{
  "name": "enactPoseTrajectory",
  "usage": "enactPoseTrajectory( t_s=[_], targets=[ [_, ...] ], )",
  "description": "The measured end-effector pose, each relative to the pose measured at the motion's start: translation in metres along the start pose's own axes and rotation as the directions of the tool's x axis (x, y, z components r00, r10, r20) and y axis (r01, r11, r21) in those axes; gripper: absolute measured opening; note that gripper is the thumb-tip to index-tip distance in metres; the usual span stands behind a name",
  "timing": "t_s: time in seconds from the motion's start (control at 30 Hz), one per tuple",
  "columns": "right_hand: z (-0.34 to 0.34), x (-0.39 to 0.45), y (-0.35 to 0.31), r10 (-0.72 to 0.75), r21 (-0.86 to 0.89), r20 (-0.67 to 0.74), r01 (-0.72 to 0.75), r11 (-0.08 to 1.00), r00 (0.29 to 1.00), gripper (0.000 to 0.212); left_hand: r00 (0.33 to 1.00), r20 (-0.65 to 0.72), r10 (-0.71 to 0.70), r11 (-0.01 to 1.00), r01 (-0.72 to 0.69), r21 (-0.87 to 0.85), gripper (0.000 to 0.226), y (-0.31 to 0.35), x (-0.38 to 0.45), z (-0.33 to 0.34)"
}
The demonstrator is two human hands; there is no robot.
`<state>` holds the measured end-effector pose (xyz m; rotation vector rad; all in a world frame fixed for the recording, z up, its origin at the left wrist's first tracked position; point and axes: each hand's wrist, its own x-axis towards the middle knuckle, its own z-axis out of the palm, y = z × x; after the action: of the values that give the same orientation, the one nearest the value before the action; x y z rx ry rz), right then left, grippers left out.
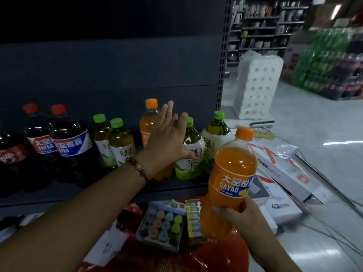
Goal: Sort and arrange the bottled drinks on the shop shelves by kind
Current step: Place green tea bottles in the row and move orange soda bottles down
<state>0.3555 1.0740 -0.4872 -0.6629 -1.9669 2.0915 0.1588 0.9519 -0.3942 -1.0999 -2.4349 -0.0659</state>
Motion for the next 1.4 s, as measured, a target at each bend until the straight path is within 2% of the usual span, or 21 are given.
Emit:
enactPoseTrajectory(
  t_s=[0.07,0.13,0.2,0.3,0.37,0.43,0.5,0.57,0.67,0.8,0.9,1.07,1.17,1.23,1.3,1.33,1.37,1.4],
  targets=[
    [-0.007,-0.005,-0.004,-0.006,-0.014,0.007,0.006,1.0,1.0,0.059,0.999,-0.042,0.001,0.985,-0.009,-0.174,0.109,0.01,-0.018,-0.001],
    [-0.013,-0.01,-0.009,-0.028,-0.037,0.033,0.029,0.999,0.999,0.058,0.99,-0.139,0.011,0.973,-0.042,-0.226,0.105,0.017,-0.035,0.002],
    [-0.017,-0.012,-0.013,-0.055,-0.064,0.049,0.058,0.996,0.997,0.063,0.986,-0.168,-0.013,0.968,-0.03,-0.25,0.101,0.02,-0.049,0.011],
    [-0.022,-0.009,-0.012,-0.102,-0.089,0.063,0.107,0.99,0.993,0.047,0.971,-0.209,-0.115,0.921,0.025,-0.388,0.094,0.03,-0.074,0.019],
    [-0.023,-0.005,-0.011,-0.122,-0.098,0.089,0.131,0.987,0.989,0.041,0.936,-0.194,-0.294,0.778,0.116,-0.618,0.093,0.039,-0.098,0.015],
    [-0.019,0.0,-0.015,-0.121,-0.105,0.112,0.133,0.985,0.986,0.042,0.874,-0.125,-0.471,0.533,0.169,-0.829,0.097,0.041,-0.125,0.013],
    [-0.011,0.006,-0.022,-0.122,-0.11,0.134,0.137,0.984,0.983,0.043,0.806,-0.045,-0.59,0.353,0.208,-0.912,0.101,0.036,-0.153,0.015],
    [0.0,0.016,-0.029,-0.142,-0.108,0.152,0.159,0.981,0.978,0.044,0.765,0.025,-0.644,0.284,0.27,-0.92,0.101,0.028,-0.176,0.021],
    [0.023,0.039,-0.036,-0.204,-0.084,0.15,0.218,0.972,0.967,0.044,0.726,0.076,-0.683,0.248,0.329,-0.911,0.098,0.014,-0.198,0.03],
    [0.057,0.075,-0.033,-0.233,-0.101,0.069,0.239,0.966,0.97,0.057,0.657,0.089,-0.749,0.201,0.354,-0.913,0.097,0.0,-0.214,0.029],
    [0.075,0.093,-0.03,-0.238,-0.125,0.044,0.242,0.962,0.97,0.054,0.606,0.137,-0.784,0.13,0.375,-0.918,0.101,-0.011,-0.223,0.025],
    [0.089,0.115,-0.029,-0.277,-0.157,0.039,0.28,0.947,0.96,0.048,0.589,0.169,-0.79,0.086,0.38,-0.921,0.102,-0.021,-0.224,0.02],
    [0.094,0.121,-0.028,-0.298,-0.262,0.015,0.291,0.92,0.954,0.059,0.575,0.204,-0.792,0.04,0.383,-0.923,0.102,-0.024,-0.223,0.019],
    [0.093,0.106,-0.024,-0.404,-0.315,-0.003,0.383,0.869,0.915,0.068,0.581,0.254,-0.773,-0.022,0.376,-0.926,0.099,-0.028,-0.222,0.02],
    [0.091,0.071,-0.012,-0.473,-0.298,0.041,0.462,0.835,0.88,0.068,0.6,0.334,-0.727,-0.123,0.366,-0.923,0.085,-0.032,-0.214,0.022],
    [0.089,0.047,-0.006,-0.425,-0.268,0.098,0.435,0.859,0.9,0.067,0.605,0.385,-0.698,-0.194,0.358,-0.913,0.078,-0.034,-0.208,0.023],
    [0.088,0.024,-0.001,-0.296,-0.224,0.189,0.334,0.916,0.936,0.068,0.6,0.441,-0.667,-0.269,0.358,-0.894,0.071,-0.035,-0.202,0.025],
    [0.088,0.001,0.001,-0.097,-0.159,0.304,0.151,0.976,0.948,0.071,0.582,0.506,-0.637,-0.352,0.365,-0.862,0.061,-0.032,-0.2,0.027]
  ],
)
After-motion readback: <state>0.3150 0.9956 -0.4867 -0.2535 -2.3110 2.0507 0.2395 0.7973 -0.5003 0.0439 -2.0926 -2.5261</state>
